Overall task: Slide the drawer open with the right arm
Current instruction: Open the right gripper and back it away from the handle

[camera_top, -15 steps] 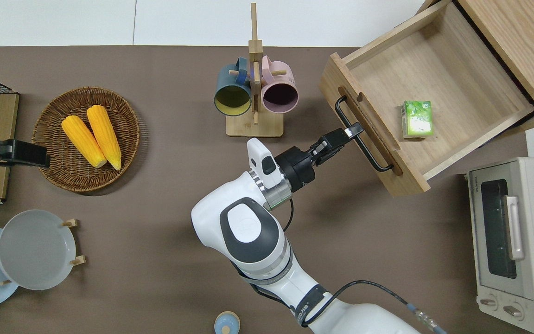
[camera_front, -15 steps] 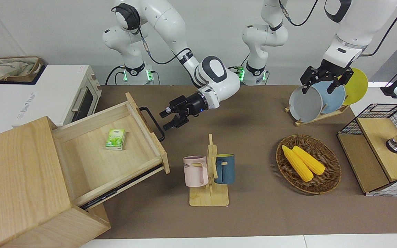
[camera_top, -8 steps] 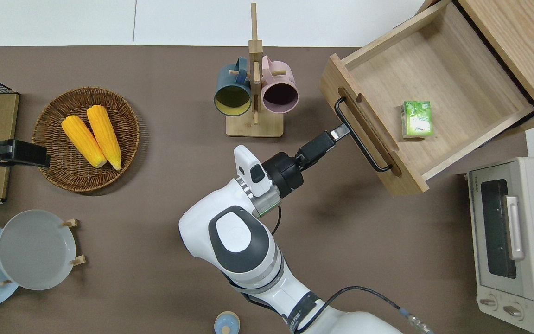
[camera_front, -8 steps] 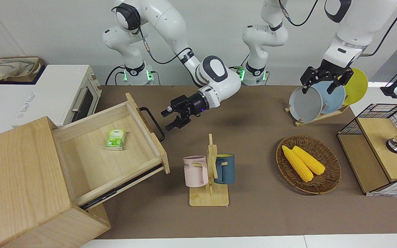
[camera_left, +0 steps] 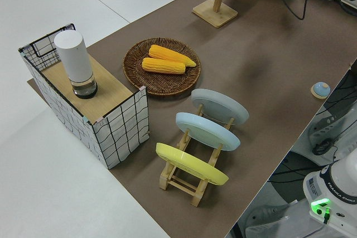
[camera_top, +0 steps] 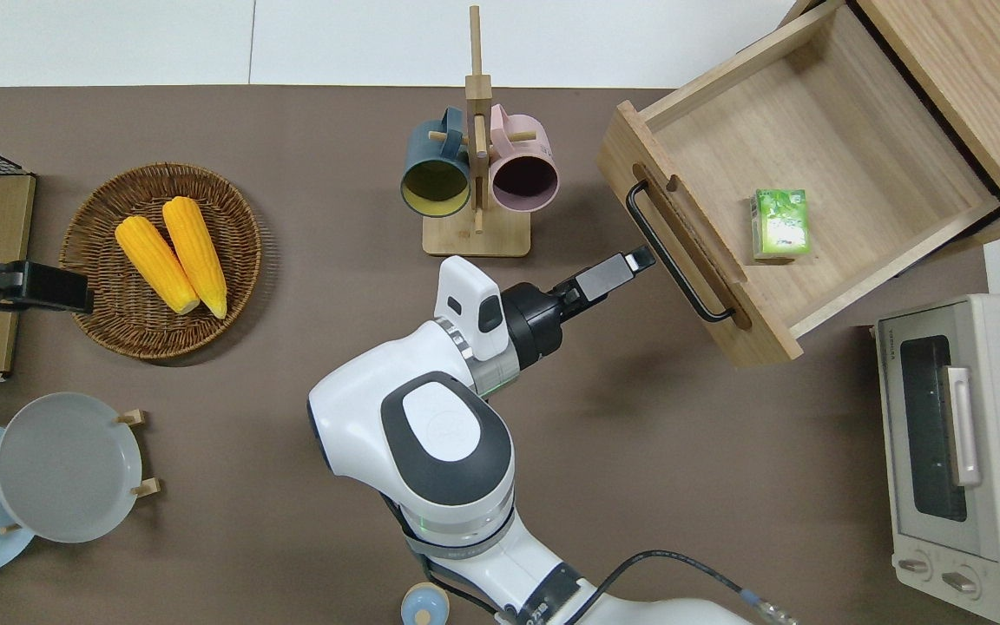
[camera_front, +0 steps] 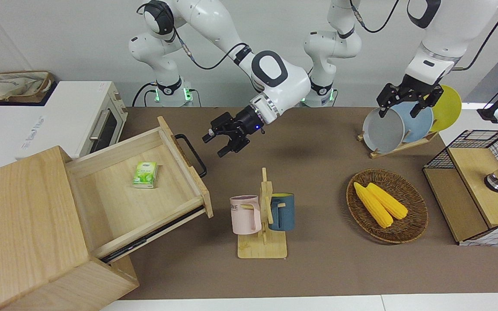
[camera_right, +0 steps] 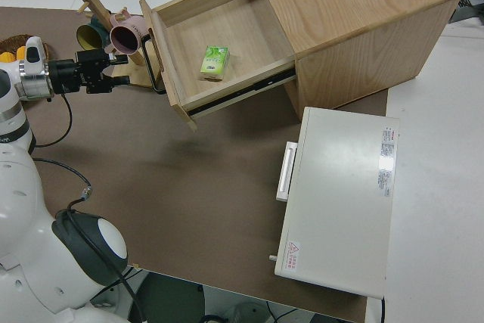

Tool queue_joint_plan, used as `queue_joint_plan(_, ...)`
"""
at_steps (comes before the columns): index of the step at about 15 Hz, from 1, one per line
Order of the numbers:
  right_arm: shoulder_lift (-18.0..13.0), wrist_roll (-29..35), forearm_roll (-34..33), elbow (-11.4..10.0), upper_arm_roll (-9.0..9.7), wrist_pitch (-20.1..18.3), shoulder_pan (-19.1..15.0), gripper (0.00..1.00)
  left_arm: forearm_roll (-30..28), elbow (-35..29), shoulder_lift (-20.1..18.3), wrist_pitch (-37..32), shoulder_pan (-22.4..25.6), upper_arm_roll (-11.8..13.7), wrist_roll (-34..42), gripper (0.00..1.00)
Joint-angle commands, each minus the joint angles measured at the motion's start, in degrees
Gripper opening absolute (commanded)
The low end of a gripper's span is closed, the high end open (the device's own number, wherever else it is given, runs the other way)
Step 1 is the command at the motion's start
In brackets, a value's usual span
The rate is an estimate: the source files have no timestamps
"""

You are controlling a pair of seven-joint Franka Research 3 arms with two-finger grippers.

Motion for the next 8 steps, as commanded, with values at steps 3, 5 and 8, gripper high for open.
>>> queue_joint_plan(3,-6.26,-5.03,12.92,1.18,-0.33,4.06,-3.17,0.983,0.63,1.17,0.76,0.02,-0.99,0.96,0.43,1.00)
queue_joint_plan(5,-8.54,-6.61,18.10,1.18,-0.50,5.21,-5.09,0.983,0.72,1.17,0.76,0.02,-0.99,0.96,0.43,1.00)
queue_joint_plan(8,-11.53,-8.28,24.61,1.53,-0.42,5.74,-8.43,0.983,0.72,1.17,0.76,0.02,-0.99,0.96,0.43,1.00)
